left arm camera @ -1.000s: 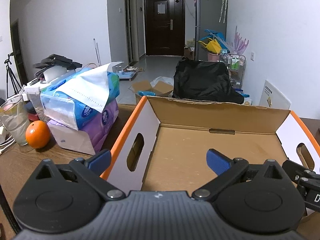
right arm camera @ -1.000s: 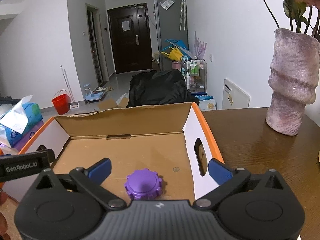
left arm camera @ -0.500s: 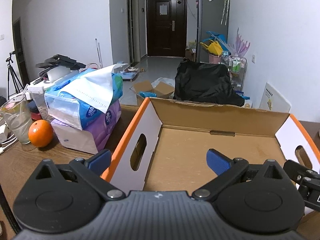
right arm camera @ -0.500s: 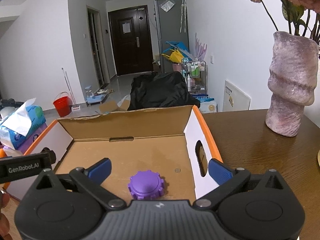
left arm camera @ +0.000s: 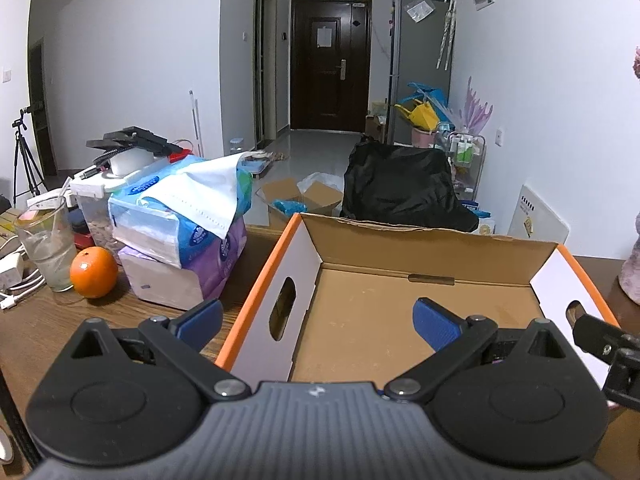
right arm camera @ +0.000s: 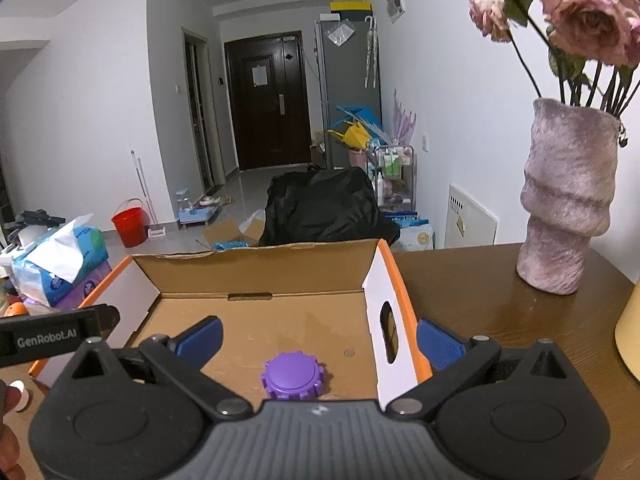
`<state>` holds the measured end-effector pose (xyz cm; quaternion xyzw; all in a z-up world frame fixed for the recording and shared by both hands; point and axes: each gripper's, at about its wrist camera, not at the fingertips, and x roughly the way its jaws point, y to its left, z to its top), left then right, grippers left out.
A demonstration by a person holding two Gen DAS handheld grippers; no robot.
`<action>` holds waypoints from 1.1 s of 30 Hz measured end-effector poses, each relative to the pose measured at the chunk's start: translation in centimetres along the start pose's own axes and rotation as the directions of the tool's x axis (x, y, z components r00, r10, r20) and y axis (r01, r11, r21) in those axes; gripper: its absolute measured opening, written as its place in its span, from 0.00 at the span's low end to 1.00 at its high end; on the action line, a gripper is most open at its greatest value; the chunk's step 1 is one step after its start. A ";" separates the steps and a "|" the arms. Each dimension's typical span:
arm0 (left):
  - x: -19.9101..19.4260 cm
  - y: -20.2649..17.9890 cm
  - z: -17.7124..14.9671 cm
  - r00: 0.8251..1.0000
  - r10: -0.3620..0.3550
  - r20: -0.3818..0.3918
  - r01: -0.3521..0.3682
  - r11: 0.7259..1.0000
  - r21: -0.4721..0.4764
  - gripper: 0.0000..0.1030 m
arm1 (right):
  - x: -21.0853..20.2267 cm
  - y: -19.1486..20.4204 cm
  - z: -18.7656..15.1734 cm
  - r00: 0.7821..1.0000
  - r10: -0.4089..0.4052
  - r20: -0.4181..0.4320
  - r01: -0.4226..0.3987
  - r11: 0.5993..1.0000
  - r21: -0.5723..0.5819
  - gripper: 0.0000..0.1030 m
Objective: Organize rigid objects
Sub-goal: 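Withdraw both tools from the box toward the red lint brush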
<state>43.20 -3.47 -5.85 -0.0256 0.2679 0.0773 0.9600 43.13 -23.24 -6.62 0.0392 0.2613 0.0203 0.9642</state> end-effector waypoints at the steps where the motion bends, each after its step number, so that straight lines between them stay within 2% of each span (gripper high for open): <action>1: -0.3 0.0 -0.1 1.000 -0.002 0.006 0.002 1.000 0.005 1.00 | -0.3 0.0 0.0 1.000 0.002 0.005 -0.002 1.000 -0.003 1.00; 23: -5.8 1.8 -3.0 0.996 -0.027 0.080 0.021 0.998 0.066 1.00 | -6.7 -1.3 -2.6 0.997 0.010 0.078 -0.006 0.998 -0.056 1.00; 31: -8.2 2.8 -4.8 0.995 -0.044 0.084 0.037 0.995 0.089 1.00 | -9.1 -1.0 -4.2 0.995 0.026 0.094 -0.018 0.996 -0.083 1.00; 33: -8.8 3.0 -5.3 0.995 -0.048 0.086 0.040 0.995 0.096 1.00 | -9.9 -1.0 -4.8 0.992 0.030 0.119 -0.019 0.996 -0.089 1.00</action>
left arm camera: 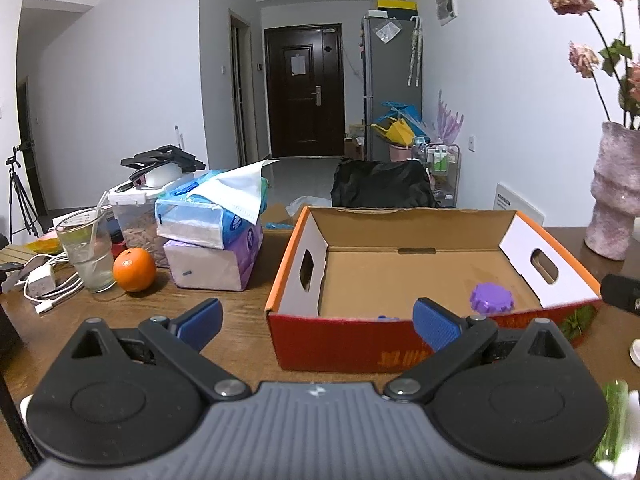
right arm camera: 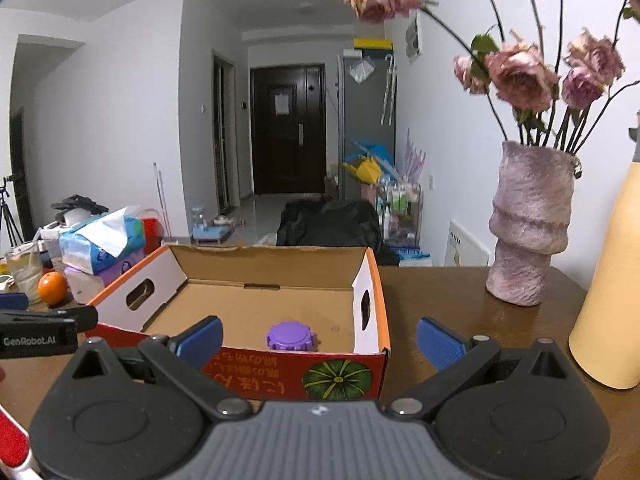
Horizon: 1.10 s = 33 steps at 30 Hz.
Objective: Organize rigid objects
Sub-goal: 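Withdraw both tools from the box toward the red lint brush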
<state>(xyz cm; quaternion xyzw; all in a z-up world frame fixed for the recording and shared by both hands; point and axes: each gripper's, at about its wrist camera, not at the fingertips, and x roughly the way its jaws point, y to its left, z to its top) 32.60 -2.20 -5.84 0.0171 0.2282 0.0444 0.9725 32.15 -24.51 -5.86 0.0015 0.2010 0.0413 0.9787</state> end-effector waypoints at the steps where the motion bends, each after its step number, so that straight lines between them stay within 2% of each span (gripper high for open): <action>1: -0.4 0.1 -0.2 1.000 -0.003 0.000 0.003 1.000 0.002 1.00 | -0.5 0.0 -0.3 1.000 0.003 0.020 -0.003 1.000 -0.001 1.00; 4: -1.4 0.4 -0.8 1.000 -0.001 0.000 0.001 1.000 0.004 1.00 | -1.8 0.1 -0.9 0.999 0.012 0.047 -0.012 1.000 -0.001 1.00; 14: -5.2 1.7 -2.8 1.000 0.004 0.001 -0.004 1.000 0.006 1.00 | -5.1 1.2 -2.5 0.996 0.083 0.023 -0.083 0.996 -0.019 1.00; 24: -8.8 2.8 -4.2 1.000 -0.020 -0.016 0.021 0.999 0.029 1.00 | -8.2 3.3 -3.7 0.990 0.140 0.015 -0.139 0.989 -0.049 1.00; 29: -10.4 4.2 -4.8 0.999 -0.031 -0.019 0.031 0.999 0.020 1.00 | -9.1 4.7 -4.1 0.985 0.171 0.002 -0.170 0.983 -0.074 1.00; 33: -11.2 5.9 -5.3 1.000 -0.012 -0.027 0.012 1.000 0.007 1.00 | -9.5 6.2 -4.2 0.982 0.191 -0.008 -0.191 0.977 -0.095 1.00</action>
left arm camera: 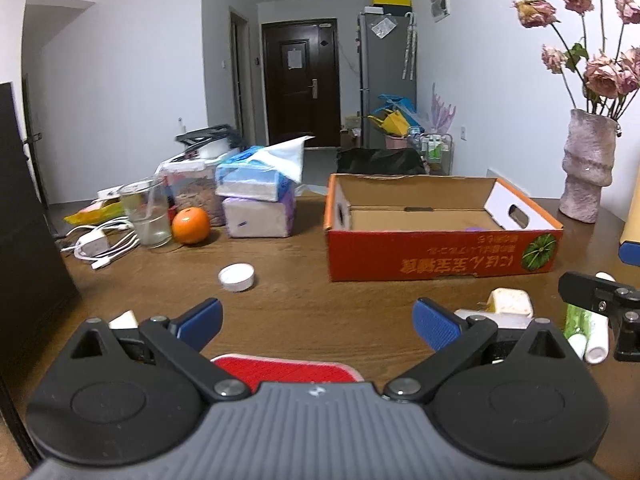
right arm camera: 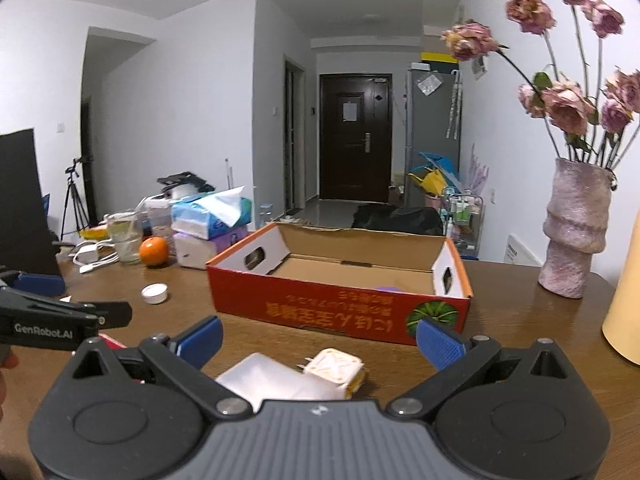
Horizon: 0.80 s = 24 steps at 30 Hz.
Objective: Organize rigid objects
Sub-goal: 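Withdraw both tools from the box toward the red lint brush, then grasp the red-and-white lint brush with the right tool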
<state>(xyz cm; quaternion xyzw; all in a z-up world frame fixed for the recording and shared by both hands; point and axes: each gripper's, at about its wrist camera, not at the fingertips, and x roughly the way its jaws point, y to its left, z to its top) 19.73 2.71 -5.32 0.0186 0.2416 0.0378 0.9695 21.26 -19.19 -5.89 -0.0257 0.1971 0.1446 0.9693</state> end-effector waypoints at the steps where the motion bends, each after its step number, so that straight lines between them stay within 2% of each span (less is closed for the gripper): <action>1: -0.2 0.5 -0.1 1.000 0.005 -0.002 -0.005 1.000 -0.004 1.00 | 0.1 0.5 0.0 1.000 0.012 -0.008 -0.012 1.000 -0.011 1.00; 11: -1.2 5.7 -1.5 0.998 0.062 -0.024 -0.063 0.998 -0.022 1.00 | 1.9 5.6 -0.1 0.989 0.129 -0.075 -0.136 0.985 -0.102 0.98; 19: -0.8 9.5 -2.6 0.993 0.109 -0.054 -0.111 0.993 -0.031 1.00 | 4.5 9.9 -0.7 0.968 0.196 -0.158 -0.221 0.961 -0.166 0.98; 24: -0.2 11.6 -3.6 0.990 0.117 -0.081 -0.120 0.992 -0.037 1.00 | 6.8 12.3 -1.8 0.946 0.219 -0.237 -0.267 0.944 -0.194 0.98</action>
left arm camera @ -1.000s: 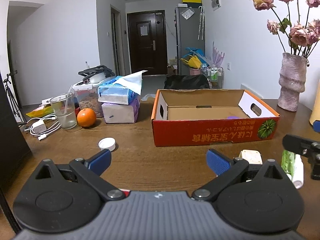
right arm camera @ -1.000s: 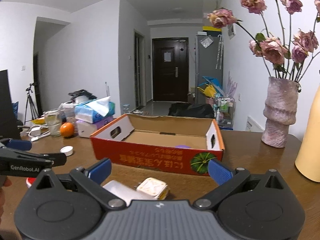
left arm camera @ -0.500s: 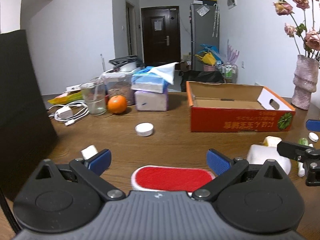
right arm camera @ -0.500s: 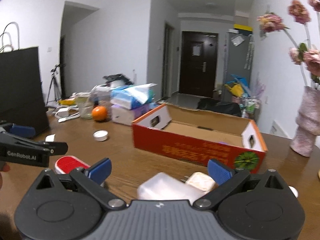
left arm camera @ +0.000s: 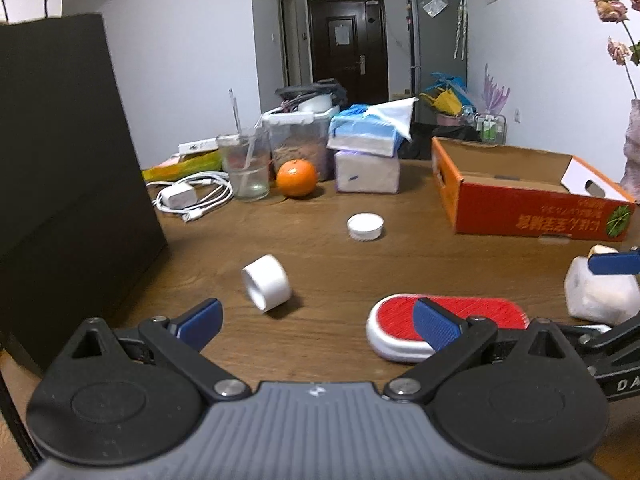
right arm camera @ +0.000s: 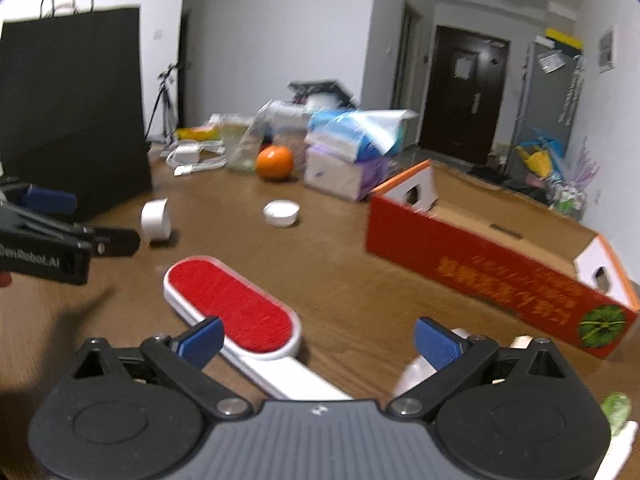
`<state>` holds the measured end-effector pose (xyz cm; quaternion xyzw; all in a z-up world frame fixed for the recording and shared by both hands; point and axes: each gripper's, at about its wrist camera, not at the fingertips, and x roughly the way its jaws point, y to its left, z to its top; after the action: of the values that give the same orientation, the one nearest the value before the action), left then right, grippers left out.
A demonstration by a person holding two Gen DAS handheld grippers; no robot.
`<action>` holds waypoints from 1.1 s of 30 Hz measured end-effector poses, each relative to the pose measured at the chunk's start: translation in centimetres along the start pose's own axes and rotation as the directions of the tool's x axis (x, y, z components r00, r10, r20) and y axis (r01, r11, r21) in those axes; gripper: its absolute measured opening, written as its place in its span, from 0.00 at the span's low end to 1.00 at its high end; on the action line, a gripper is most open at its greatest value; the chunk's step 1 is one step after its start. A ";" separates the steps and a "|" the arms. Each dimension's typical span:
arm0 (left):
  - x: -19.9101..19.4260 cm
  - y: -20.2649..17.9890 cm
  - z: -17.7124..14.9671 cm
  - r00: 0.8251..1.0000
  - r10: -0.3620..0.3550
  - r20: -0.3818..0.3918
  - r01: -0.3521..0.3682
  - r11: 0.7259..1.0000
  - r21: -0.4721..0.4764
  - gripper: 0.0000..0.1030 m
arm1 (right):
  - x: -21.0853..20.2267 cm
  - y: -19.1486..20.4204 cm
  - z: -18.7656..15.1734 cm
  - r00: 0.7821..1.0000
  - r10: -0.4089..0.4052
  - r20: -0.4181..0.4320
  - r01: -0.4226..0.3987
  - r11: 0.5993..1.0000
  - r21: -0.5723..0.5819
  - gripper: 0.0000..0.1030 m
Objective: Organize rigid objects
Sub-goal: 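Grasp the red-and-white lint brush with the right tool, then lift the lint brush with the right tool toward the box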
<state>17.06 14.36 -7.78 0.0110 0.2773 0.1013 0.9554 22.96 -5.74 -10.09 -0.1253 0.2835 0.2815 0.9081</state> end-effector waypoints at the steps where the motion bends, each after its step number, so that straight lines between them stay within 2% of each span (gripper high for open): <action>1: 0.1 0.3 -0.1 1.000 0.001 -0.004 -0.001 1.000 -0.001 1.00 | 0.6 0.4 -0.1 1.000 0.015 -0.012 -0.015 1.000 -0.005 0.98; 14: 2.0 2.2 -0.7 0.998 -0.025 -0.049 0.023 0.999 -0.045 1.00 | 6.1 2.2 -0.1 0.988 0.099 -0.121 -0.103 0.994 -0.023 0.98; 20: 2.3 2.6 -0.9 0.997 -0.037 -0.064 0.033 0.997 -0.065 1.00 | 7.1 2.2 0.0 0.985 0.142 -0.098 -0.142 0.990 0.010 0.96; 21: 2.4 2.7 -0.9 0.997 -0.038 -0.066 0.033 0.997 -0.067 1.00 | 7.1 2.2 0.0 0.985 0.145 -0.092 -0.145 0.989 0.009 0.91; 25: 2.8 2.8 -1.0 0.996 -0.037 -0.076 0.031 0.996 -0.079 1.00 | 6.6 2.4 0.1 0.985 0.155 -0.070 -0.156 0.988 0.001 0.63; 27: 2.8 2.9 -1.0 0.996 -0.034 -0.077 0.028 0.996 -0.082 1.00 | 6.1 2.6 -0.1 0.985 0.163 -0.055 -0.163 0.987 0.000 0.54; 33: 2.6 2.8 -1.0 0.997 -0.021 -0.070 0.015 0.996 -0.083 1.00 | 5.0 2.9 -0.6 0.989 0.146 -0.024 -0.146 0.989 0.003 0.53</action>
<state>18.15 17.61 -9.82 -0.0343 0.3065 0.1041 0.9455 24.45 -1.42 -13.65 -0.1071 0.3032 0.3453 0.8817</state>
